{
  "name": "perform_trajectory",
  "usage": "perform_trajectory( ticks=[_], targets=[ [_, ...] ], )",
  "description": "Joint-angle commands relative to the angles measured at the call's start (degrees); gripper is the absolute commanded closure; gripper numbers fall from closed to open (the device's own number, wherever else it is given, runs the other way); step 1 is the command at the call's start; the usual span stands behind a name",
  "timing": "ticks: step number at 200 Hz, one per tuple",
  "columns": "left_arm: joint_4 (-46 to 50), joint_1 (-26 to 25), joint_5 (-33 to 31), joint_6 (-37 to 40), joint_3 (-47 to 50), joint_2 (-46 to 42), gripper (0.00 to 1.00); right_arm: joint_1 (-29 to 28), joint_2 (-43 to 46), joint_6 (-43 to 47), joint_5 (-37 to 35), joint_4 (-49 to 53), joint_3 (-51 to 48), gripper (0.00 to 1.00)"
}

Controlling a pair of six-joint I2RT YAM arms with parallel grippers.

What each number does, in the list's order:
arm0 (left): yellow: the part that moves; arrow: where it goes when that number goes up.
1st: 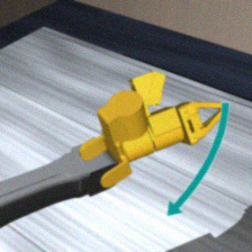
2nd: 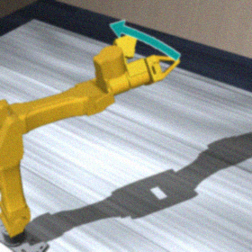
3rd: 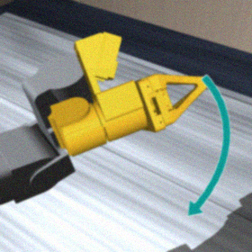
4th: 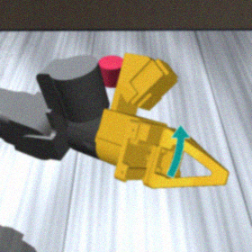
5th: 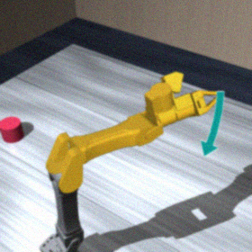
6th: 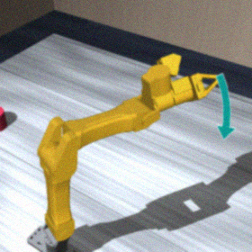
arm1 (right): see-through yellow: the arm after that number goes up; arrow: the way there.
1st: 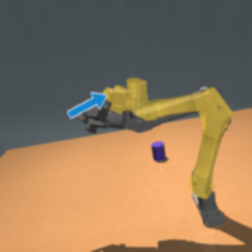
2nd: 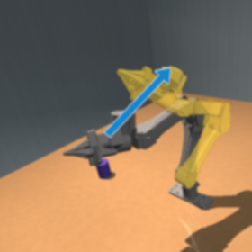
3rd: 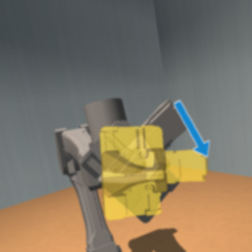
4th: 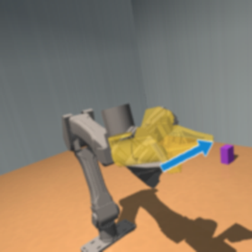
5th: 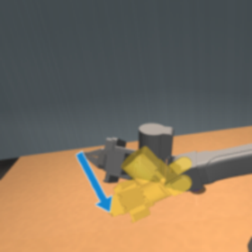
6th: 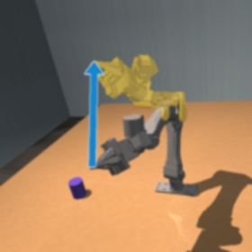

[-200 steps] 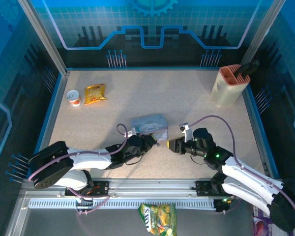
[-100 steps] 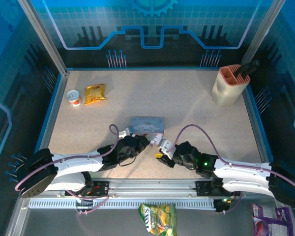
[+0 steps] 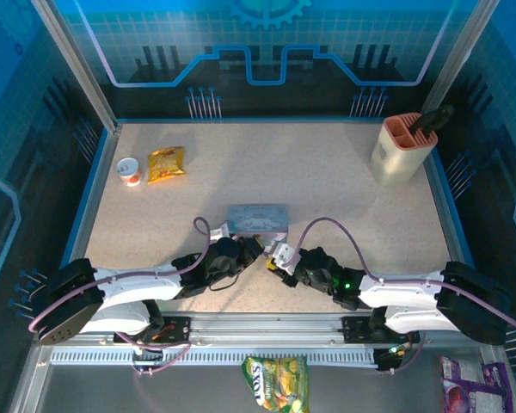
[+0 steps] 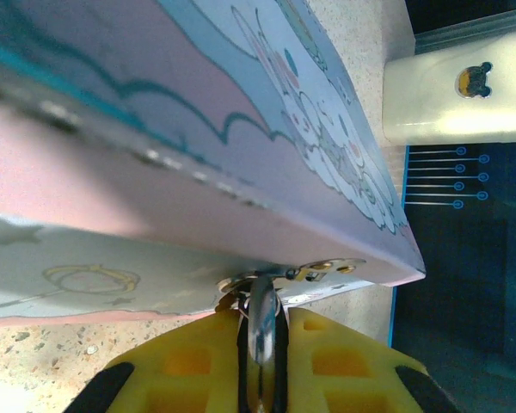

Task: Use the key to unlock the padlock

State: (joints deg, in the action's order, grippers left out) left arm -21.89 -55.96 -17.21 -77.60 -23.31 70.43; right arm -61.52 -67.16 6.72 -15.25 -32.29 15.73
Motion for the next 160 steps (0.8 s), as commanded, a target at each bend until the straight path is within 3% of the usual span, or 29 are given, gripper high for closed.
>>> perform_trajectory(
  ticks=[1,86,160],
  targets=[
    [-3.55,0.22,1.06,1.64,-1.12,0.32,1.0,-0.71,-1.21,1.23,-2.27,-4.24,-0.68,0.67],
    [-4.2,0.21,2.09,1.83,-1.9,1.03,1.0,-0.75,-5.86,0.75,-2.99,-7.35,0.07,0.68],
    [-4.73,0.14,2.45,1.73,-2.18,1.64,1.0,-0.81,-7.9,0.4,-4.53,-8.22,0.86,0.74]
  ],
)
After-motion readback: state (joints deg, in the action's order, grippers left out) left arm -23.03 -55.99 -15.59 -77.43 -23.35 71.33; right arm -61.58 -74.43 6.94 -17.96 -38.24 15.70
